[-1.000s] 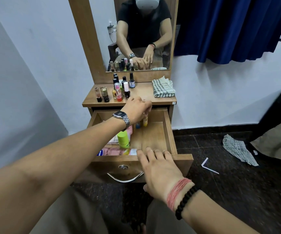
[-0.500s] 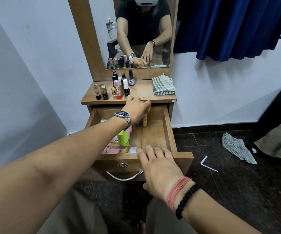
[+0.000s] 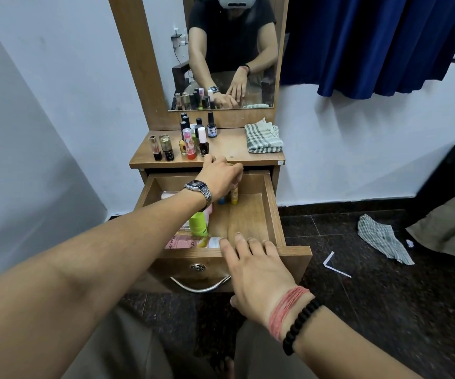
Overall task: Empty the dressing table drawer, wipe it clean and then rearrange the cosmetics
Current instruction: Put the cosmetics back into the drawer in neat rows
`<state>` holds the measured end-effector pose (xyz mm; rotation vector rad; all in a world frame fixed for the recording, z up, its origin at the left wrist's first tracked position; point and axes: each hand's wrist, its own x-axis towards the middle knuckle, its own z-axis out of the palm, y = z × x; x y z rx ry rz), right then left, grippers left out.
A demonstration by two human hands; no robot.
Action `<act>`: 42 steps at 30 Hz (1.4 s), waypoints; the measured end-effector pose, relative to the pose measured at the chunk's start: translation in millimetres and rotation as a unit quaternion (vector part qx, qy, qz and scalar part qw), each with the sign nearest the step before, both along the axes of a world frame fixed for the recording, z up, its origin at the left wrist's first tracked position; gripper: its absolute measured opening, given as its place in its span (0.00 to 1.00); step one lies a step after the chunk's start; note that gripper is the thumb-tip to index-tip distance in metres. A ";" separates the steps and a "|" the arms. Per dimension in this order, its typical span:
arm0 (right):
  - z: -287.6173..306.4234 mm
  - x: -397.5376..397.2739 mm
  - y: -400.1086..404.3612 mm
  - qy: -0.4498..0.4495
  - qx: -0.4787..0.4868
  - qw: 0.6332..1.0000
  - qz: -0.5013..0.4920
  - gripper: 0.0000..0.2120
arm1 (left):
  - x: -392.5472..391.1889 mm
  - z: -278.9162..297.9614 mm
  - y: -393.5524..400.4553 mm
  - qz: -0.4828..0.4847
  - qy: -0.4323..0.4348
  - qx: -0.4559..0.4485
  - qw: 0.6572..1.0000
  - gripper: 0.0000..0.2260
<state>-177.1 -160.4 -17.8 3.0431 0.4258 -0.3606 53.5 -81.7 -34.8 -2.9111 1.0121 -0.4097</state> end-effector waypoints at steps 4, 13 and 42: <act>0.2 0.4 0.4 0.003 -0.003 1.000 -0.001 0.38 | -3.2 1.0 0.3 0.000 0.003 0.009 1.000 0.04; -1.2 0.5 0.3 0.001 -0.014 1.000 0.001 0.40 | -14.8 12.1 4.0 -0.040 -0.028 -0.007 0.999 0.06; -2.8 0.8 1.2 0.004 -0.036 0.999 0.004 0.42 | 15.1 81.7 78.0 0.136 -0.046 -0.148 0.978 0.06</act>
